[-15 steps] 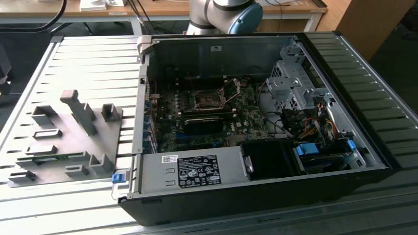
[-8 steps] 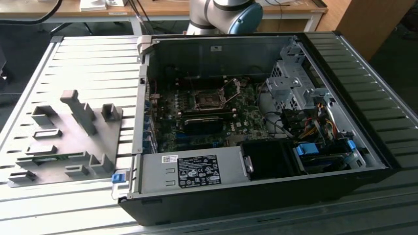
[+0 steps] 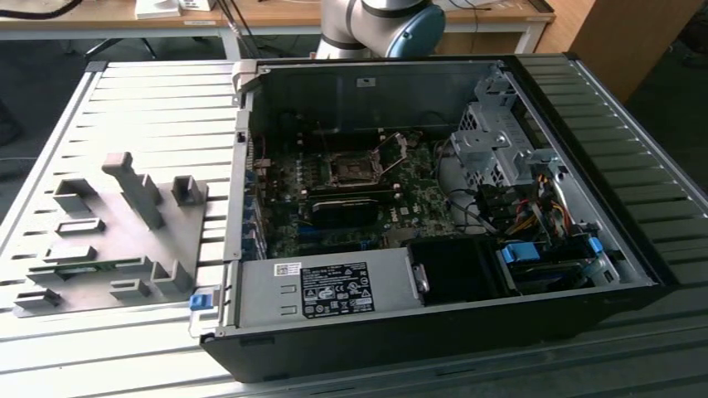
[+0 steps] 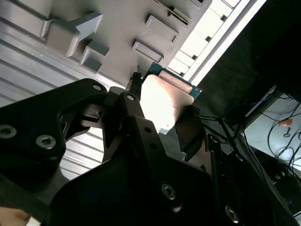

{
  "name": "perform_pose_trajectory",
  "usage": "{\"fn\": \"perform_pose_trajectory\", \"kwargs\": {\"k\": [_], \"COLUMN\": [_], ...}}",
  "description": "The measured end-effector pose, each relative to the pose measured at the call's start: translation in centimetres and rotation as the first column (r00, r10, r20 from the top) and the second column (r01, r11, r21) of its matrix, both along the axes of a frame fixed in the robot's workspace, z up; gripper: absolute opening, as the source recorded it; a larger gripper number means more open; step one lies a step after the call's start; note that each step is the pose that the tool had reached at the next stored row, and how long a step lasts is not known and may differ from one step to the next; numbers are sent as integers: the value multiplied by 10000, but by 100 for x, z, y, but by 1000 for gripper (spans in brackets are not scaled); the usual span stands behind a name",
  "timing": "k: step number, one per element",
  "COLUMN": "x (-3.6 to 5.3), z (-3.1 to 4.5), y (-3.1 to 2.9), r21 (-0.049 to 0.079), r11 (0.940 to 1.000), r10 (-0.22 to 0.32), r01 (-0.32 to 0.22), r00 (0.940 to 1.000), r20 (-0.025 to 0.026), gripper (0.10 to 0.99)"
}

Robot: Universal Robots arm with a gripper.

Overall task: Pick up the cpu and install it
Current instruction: 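Pick up the cpu and move it towards the insertion slot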

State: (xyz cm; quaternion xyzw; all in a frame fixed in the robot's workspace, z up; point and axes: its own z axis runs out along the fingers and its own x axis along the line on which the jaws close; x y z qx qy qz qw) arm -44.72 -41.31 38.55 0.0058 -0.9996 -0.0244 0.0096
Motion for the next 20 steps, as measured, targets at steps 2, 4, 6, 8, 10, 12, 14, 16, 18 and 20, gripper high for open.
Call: {"fn": "perform_pose_trajectory", "kwargs": {"k": [2, 4, 6, 8, 10, 12, 14, 16, 18, 20], "x": [0, 0, 0, 0, 0, 0, 5, 22, 46, 72], "z": [59, 138, 206, 260, 295, 296, 298, 298, 298, 298], "y": [0, 0, 1, 2, 2, 3, 4, 5, 5, 5], "r21": [1, 1, 0, 0, 1, 1, -3, -3, -2, -3], "r11": [10000, 10000, 10000, 10000, 10000, 10000, 10000, 10000, 10000, 10000], "r10": [1, 0, 0, 0, 0, 0, 0, -1, 0, 0], "r01": [-1, 0, 0, 0, 0, 0, 0, 1, 0, 0], "r00": [10000, 10000, 10000, 10000, 10000, 10000, 10000, 10000, 10000, 10000], "r20": [2, 1, 0, 0, 1, 3, 0, 0, 1, 0], "gripper": [541, 541, 541, 541, 541, 541, 541, 541, 541, 541]}}
